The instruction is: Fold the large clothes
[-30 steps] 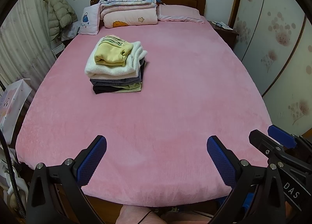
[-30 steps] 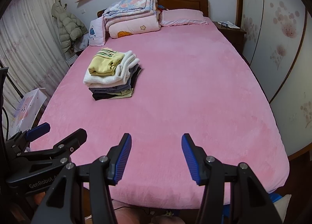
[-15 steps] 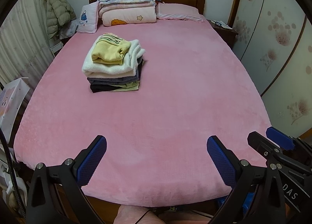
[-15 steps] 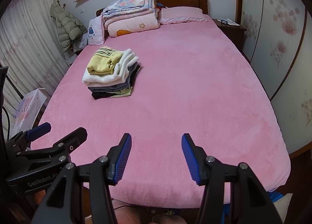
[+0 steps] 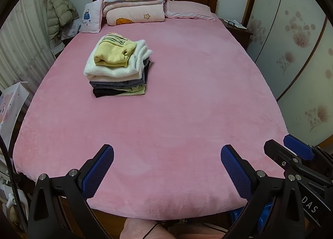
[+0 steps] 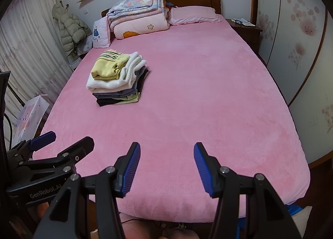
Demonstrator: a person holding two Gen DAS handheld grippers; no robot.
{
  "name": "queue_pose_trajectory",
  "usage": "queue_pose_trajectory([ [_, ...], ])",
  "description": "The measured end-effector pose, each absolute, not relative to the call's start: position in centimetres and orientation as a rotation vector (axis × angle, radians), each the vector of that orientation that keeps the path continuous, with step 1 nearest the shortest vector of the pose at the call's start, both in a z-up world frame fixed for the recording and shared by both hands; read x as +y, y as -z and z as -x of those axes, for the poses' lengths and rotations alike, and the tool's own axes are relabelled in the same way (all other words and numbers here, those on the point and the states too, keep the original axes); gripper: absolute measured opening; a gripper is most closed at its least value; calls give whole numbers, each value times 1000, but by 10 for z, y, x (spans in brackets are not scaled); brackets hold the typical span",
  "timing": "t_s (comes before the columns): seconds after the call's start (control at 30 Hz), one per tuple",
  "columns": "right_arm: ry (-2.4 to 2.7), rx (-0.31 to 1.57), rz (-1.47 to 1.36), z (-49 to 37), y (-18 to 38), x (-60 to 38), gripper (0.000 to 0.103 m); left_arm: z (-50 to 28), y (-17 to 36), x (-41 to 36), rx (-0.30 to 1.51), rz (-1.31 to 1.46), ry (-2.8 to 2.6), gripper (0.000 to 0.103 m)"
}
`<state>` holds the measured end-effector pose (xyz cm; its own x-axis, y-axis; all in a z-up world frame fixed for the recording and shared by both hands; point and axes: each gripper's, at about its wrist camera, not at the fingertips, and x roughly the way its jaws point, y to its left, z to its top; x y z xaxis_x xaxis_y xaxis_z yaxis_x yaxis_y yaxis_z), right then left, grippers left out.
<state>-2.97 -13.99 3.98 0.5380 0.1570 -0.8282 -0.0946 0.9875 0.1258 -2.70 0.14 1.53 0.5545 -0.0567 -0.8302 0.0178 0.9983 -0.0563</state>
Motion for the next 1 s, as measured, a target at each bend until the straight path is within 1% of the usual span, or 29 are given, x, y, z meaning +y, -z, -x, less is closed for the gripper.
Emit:
queue_pose_trajectory([
  [1.0, -144, 992, -81, 31, -41, -140, 54, 24, -13, -2, 997, 50, 48, 102],
])
